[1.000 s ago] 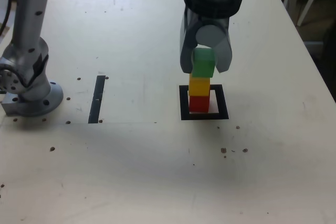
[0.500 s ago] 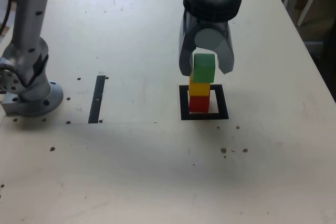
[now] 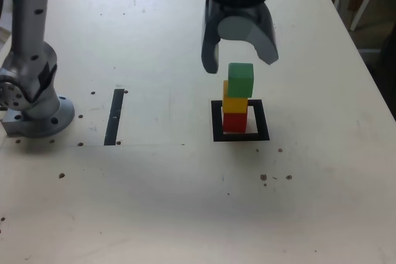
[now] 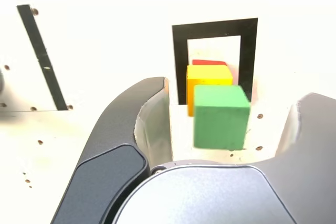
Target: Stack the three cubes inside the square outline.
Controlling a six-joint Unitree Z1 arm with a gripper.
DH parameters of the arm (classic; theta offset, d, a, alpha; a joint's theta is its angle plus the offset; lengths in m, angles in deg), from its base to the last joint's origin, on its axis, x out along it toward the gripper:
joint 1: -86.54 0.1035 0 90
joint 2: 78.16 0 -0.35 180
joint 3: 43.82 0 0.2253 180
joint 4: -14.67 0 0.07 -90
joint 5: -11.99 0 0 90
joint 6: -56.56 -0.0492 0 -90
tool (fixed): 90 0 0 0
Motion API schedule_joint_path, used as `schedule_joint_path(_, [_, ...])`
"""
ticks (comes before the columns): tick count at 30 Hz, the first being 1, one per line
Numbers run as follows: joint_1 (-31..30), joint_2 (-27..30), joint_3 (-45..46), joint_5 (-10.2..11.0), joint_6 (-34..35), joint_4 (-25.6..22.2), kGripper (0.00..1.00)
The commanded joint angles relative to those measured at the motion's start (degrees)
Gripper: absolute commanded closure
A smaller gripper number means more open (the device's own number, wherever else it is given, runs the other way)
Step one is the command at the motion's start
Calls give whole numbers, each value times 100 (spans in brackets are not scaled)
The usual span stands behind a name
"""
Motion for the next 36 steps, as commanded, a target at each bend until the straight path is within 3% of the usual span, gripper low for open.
schedule_joint_path(1, [14, 224, 152, 49, 23, -42, 1])
schedule_joint_path(6, [14, 775, 906, 153, 83, -79, 1])
schedule_joint_path(13, [14, 1417, 2132, 133, 196, 187, 1])
schedule_joint_path(24, [14, 2125, 3896, -117, 334, 1036, 1])
schedule_joint_path(36, [14, 2237, 5158, -439, 375, 2047, 1])
